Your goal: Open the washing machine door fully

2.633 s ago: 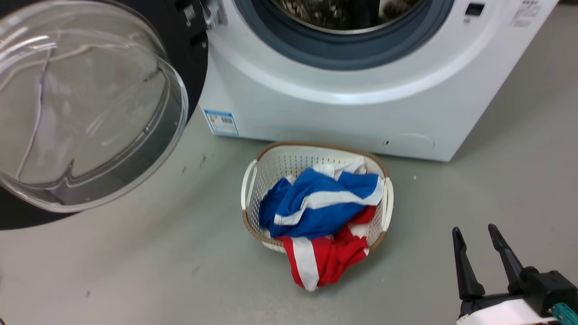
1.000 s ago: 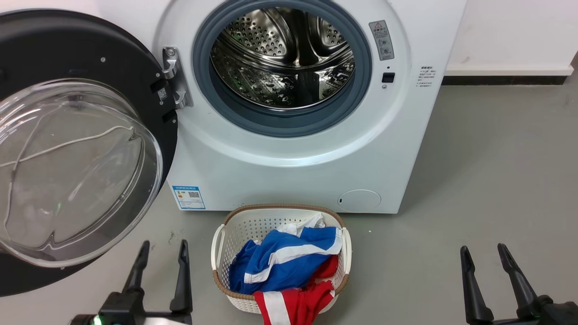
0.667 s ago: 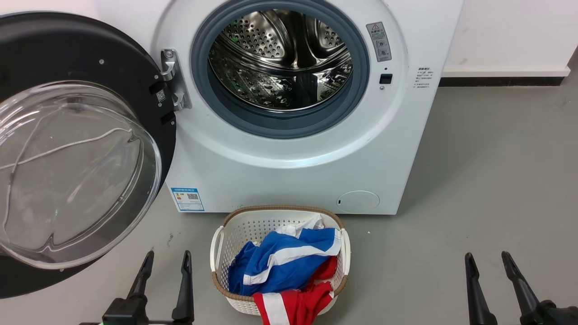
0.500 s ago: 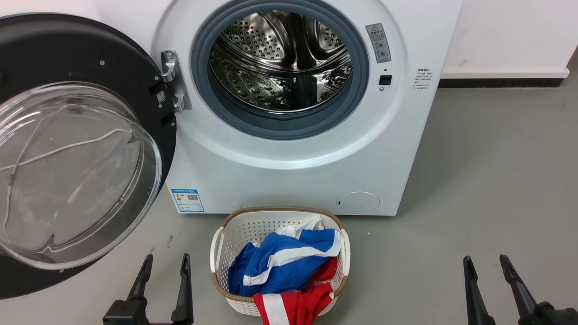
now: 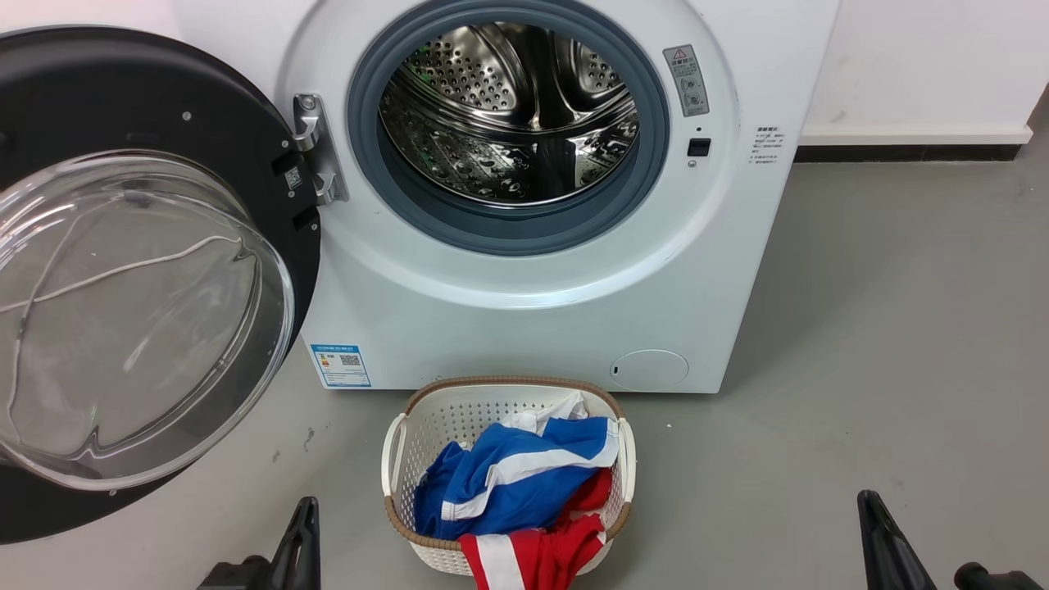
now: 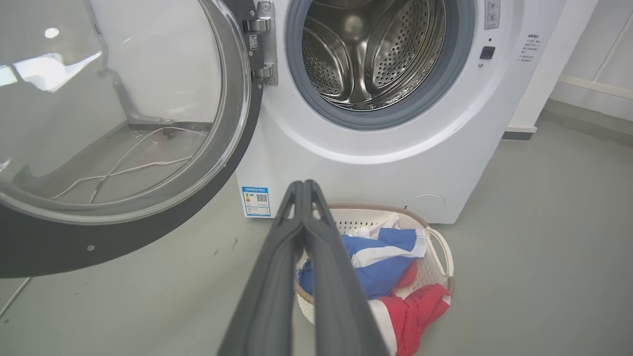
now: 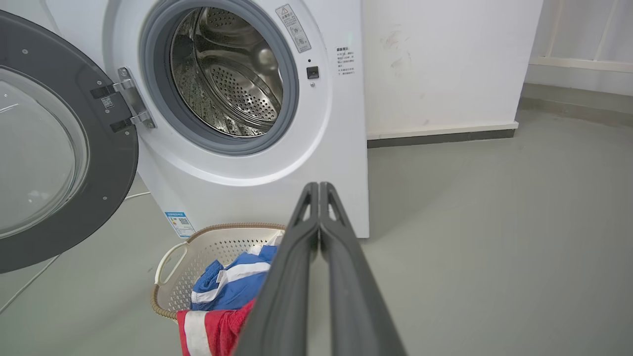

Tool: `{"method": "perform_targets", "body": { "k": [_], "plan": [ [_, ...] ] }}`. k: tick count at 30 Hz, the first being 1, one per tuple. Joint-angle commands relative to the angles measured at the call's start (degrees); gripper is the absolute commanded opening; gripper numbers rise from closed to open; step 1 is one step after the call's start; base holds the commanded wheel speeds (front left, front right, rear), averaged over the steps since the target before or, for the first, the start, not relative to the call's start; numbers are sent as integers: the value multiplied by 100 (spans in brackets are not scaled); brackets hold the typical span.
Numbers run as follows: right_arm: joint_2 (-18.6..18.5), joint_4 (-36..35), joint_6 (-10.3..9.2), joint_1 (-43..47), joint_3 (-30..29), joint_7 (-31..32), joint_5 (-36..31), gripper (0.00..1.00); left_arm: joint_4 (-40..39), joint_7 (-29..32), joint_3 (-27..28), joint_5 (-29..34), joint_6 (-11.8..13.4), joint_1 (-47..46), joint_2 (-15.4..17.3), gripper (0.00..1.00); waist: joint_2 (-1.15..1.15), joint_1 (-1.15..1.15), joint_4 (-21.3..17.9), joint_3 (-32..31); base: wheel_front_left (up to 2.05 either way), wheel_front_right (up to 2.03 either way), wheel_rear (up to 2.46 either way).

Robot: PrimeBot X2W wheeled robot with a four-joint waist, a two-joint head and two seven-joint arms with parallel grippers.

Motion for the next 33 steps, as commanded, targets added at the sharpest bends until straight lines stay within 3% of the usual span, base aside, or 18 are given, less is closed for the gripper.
{"method": "perform_targets", "body": {
  "k": [1,19,33],
  "plan": [
    [-18,-61,0,-76,9,26,283,0,-40,63,55,-256,-22,-135,7,0,0,0,0,5,0,0,0],
    [-126,221,0,-546,42,408,2305,0,61,514,158,-2264,-136,-451,10,0,0,0,-7,54,0,0,0],
    [-165,382,0,-818,32,659,3492,0,143,801,237,-3466,-208,-659,11,0,0,0,-11,89,0,0,0]
  ]
}}
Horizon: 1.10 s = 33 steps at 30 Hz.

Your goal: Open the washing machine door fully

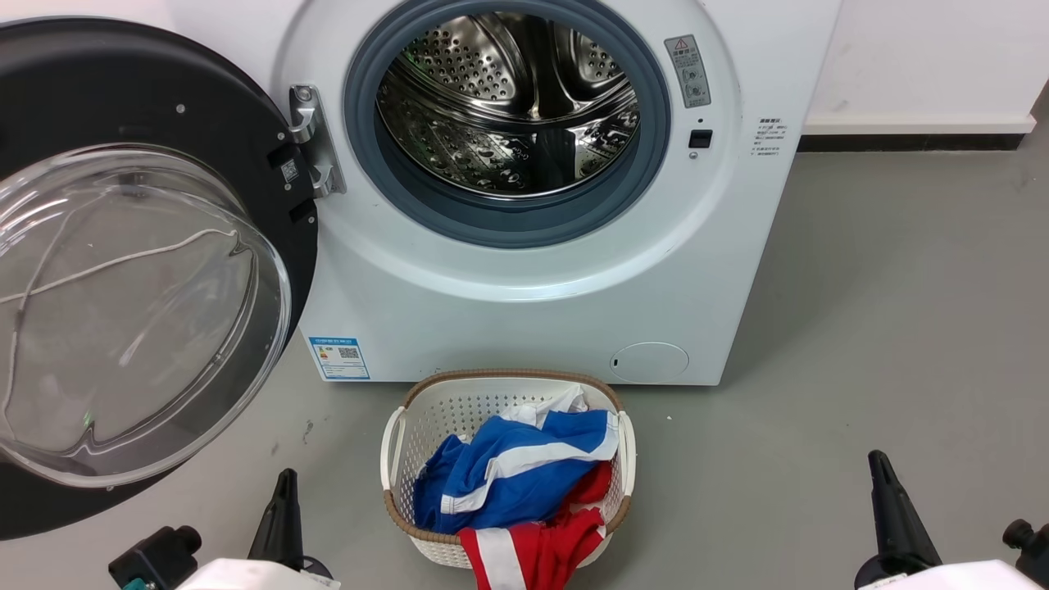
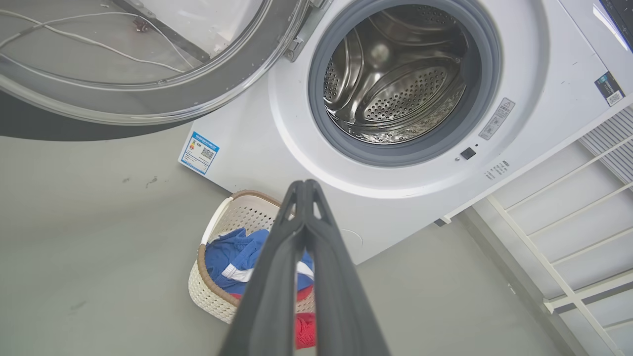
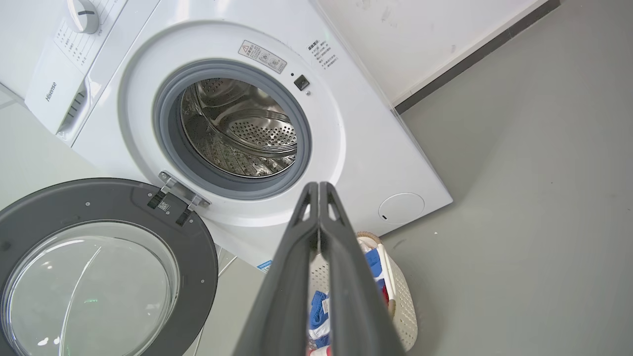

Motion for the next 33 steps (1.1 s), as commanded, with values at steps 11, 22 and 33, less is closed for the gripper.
{"method": "perform_targets", "body": {
  "k": [11,22,33],
  "plan": [
    [-66,70,1,-338,-30,203,930,0,1,227,82,-951,-84,-305,12,0,0,0,-3,29,0,0,0],
    [-74,181,1,-525,-60,385,1705,0,60,421,137,-1752,-130,-446,13,0,0,0,-7,59,0,0,0],
    [-77,284,1,-681,-93,559,2396,0,113,600,187,-2476,-172,-571,14,0,0,0,-10,89,0,0,0]
  ]
}}
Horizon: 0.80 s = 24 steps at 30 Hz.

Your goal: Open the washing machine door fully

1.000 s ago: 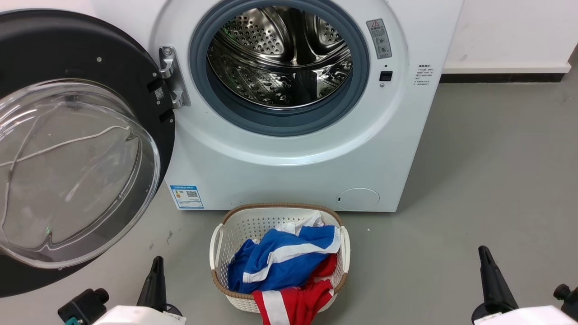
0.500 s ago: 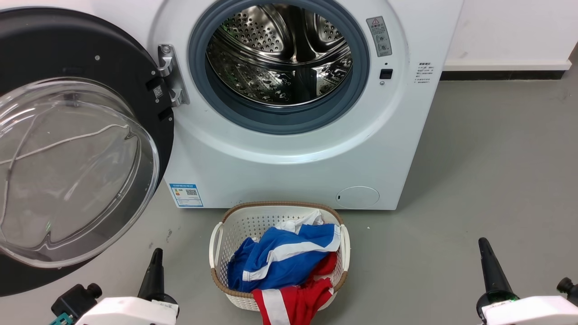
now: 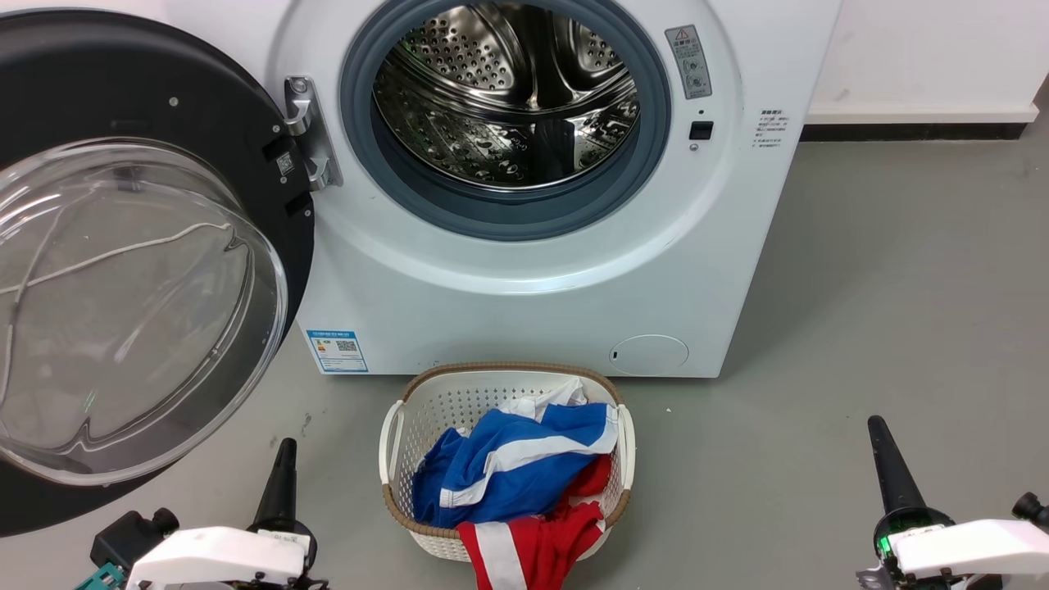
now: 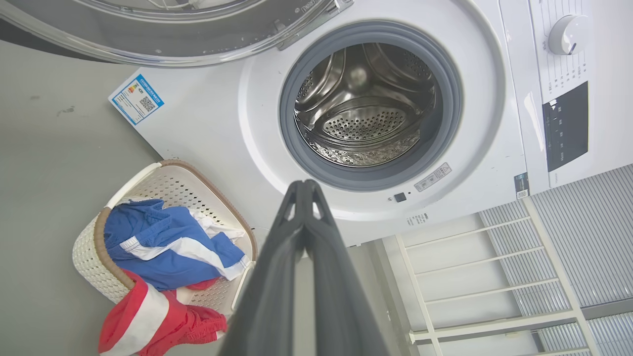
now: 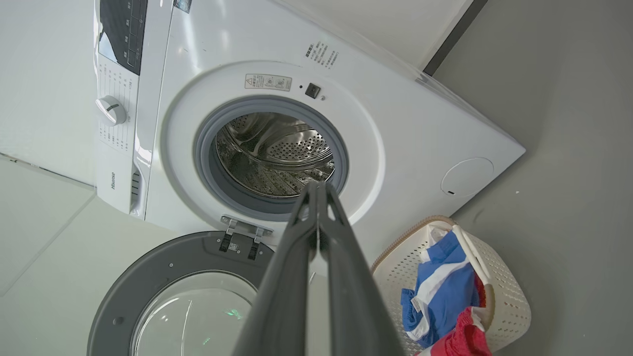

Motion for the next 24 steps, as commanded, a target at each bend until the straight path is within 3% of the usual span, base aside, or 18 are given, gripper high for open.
{"method": "perform_targets", "body": {
  "k": [1,24],
  "plan": [
    [-43,-12,2,-140,-17,26,142,0,-28,30,26,-131,-45,-144,13,0,0,0,0,2,0,0,0],
    [-27,173,2,-429,-98,362,1352,0,70,342,111,-1418,-112,-365,15,0,0,0,-8,65,0,0,0]
  ]
}}
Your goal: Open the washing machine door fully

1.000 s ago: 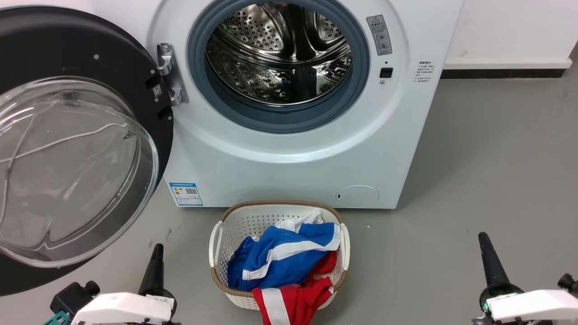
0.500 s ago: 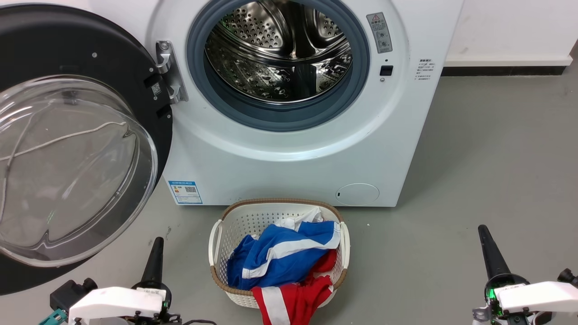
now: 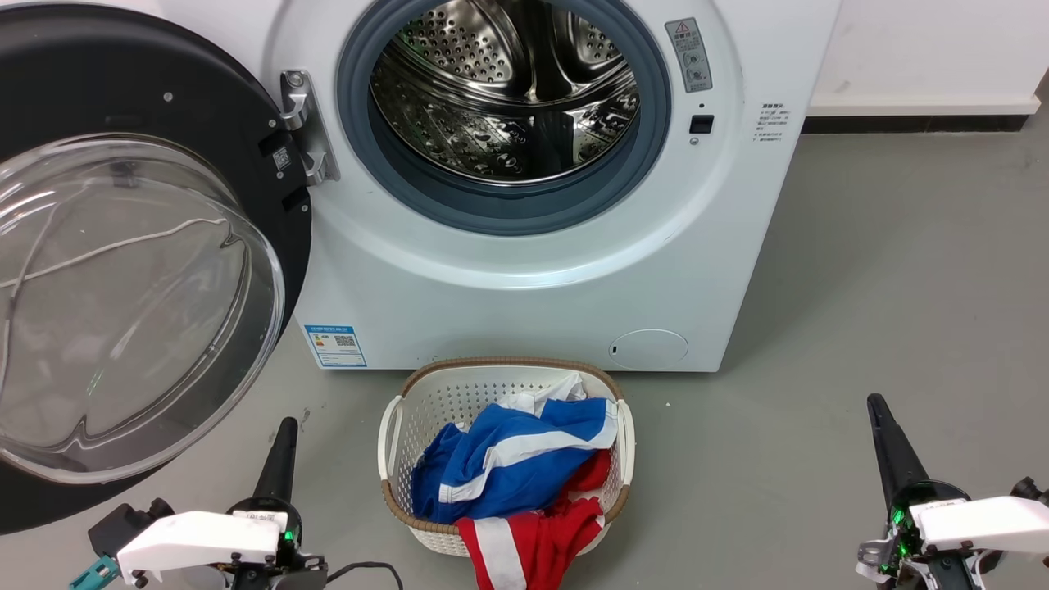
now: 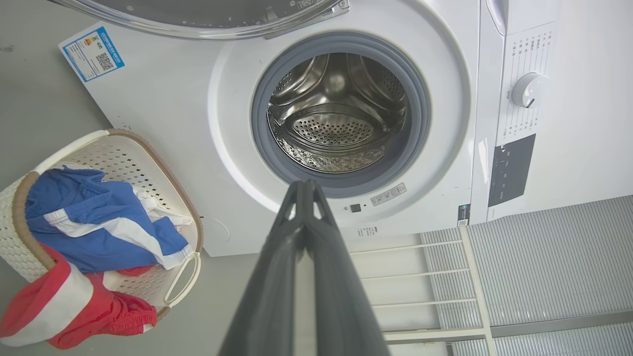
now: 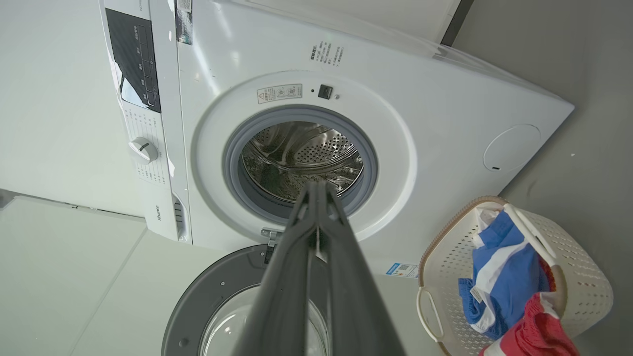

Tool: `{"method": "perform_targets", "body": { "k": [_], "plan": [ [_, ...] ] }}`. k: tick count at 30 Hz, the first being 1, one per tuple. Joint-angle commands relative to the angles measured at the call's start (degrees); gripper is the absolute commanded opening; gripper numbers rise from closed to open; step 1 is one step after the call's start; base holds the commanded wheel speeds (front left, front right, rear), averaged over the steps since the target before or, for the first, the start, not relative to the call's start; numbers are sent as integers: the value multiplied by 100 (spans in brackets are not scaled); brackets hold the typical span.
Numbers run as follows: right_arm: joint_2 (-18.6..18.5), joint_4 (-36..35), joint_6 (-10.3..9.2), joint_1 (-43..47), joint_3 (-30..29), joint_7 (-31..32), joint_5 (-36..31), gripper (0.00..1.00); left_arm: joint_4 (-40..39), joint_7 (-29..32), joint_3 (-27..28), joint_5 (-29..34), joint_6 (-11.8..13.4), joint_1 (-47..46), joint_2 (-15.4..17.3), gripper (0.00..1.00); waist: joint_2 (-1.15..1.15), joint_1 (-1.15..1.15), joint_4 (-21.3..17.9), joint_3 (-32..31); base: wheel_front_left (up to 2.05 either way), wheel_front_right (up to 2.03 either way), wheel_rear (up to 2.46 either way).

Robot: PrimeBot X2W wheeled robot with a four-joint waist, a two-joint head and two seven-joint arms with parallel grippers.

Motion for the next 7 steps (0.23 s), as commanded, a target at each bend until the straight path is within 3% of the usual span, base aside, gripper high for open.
{"method": "perform_targets", "body": {
  "k": [1,7],
  "plan": [
    [-25,4,2,-123,-17,27,118,0,-10,30,20,-119,-20,-133,15,0,0,0,0,3,0,0,0],
    [-18,47,2,-192,-39,115,392,0,11,105,39,-411,-43,-180,15,0,0,0,-2,19,0,0,0]
  ]
}}
